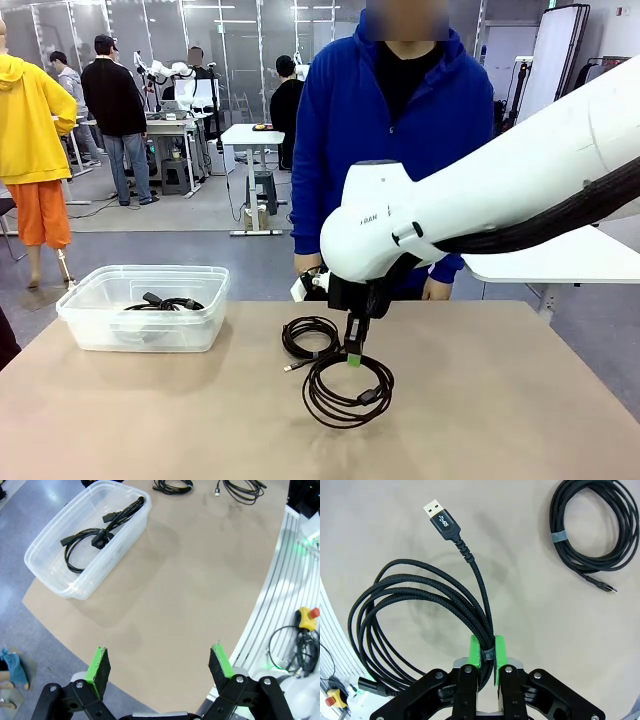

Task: Organize and store the cables.
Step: Place the USB Extension Cable into the Organizing box.

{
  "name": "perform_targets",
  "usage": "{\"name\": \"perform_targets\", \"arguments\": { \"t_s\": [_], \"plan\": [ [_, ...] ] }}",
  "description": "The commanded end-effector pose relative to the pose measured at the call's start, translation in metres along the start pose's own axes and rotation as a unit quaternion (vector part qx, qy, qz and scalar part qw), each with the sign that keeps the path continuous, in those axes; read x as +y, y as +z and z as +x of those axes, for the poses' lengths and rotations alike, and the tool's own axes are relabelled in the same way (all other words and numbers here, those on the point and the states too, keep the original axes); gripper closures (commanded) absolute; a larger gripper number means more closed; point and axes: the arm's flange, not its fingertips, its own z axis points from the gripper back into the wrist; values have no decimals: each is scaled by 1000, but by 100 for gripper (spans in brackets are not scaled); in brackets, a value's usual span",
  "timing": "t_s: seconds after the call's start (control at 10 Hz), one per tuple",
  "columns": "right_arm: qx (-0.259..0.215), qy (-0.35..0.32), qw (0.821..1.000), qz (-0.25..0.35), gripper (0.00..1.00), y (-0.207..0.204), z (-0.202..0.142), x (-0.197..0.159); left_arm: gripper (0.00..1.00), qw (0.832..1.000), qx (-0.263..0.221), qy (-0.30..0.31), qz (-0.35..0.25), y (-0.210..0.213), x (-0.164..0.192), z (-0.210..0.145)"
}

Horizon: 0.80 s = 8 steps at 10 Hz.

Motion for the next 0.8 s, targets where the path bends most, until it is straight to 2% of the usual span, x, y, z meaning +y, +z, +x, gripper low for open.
{"name": "perform_targets", "arguments": {
  "t_s": [0.0,0.4,0.7],
  "plan": [
    [13,-21,1000,-14,100,-16,4,8,0,1000,-1,-3,-4,2,1,0],
    [12,-28,999,-15,100,-46,5,14,0,1000,-1,-3,-4,2,1,0],
    [21,-26,999,-12,100,-52,4,16,0,1000,-1,-3,-4,2,1,0]
  ]
}}
